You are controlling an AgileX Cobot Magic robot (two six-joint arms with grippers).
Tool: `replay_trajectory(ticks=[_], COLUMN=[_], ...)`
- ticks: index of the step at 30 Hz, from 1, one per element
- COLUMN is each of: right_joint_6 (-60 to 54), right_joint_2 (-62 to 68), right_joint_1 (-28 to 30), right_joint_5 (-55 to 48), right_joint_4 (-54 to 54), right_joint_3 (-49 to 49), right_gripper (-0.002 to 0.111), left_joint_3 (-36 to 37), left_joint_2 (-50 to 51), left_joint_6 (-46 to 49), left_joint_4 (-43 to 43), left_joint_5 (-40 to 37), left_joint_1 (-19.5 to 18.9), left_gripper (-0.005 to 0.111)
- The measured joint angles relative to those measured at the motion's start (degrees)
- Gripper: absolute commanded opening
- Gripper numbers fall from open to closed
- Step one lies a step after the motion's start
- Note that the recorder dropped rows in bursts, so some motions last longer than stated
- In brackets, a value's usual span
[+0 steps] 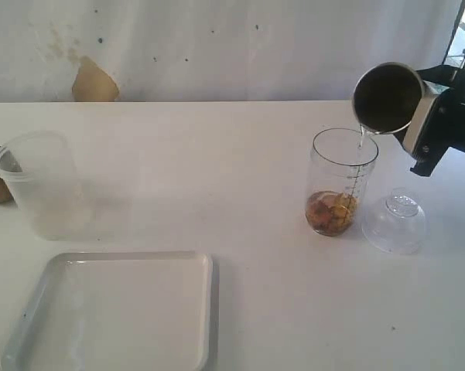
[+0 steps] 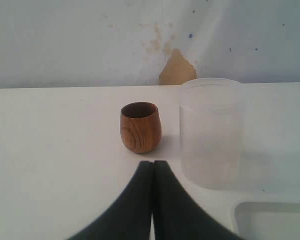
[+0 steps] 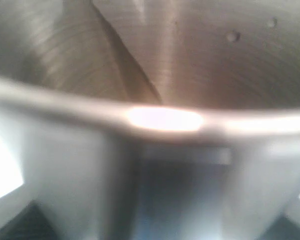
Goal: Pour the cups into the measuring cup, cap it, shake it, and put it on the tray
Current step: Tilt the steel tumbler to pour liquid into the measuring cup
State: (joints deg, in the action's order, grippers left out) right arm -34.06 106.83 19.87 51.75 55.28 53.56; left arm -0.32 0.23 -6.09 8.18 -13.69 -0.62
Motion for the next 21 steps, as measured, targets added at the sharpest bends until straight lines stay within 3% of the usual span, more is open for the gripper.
replay_trajectory(ticks=[21], right_joint_6=[-4.49], right_joint_2=[-0.13], right_joint_1=[0.0], right_joint_5=[0.23], right_joint_4=[0.0], right_joint_3=[0.13], right_gripper=[0.0], left_joint_3=[0.0], left_joint_2=[0.0], left_joint_6=[0.0], left_joint_4=[0.0], left_joint_5=[0.0], left_joint_1=[0.0], left_gripper=[0.0])
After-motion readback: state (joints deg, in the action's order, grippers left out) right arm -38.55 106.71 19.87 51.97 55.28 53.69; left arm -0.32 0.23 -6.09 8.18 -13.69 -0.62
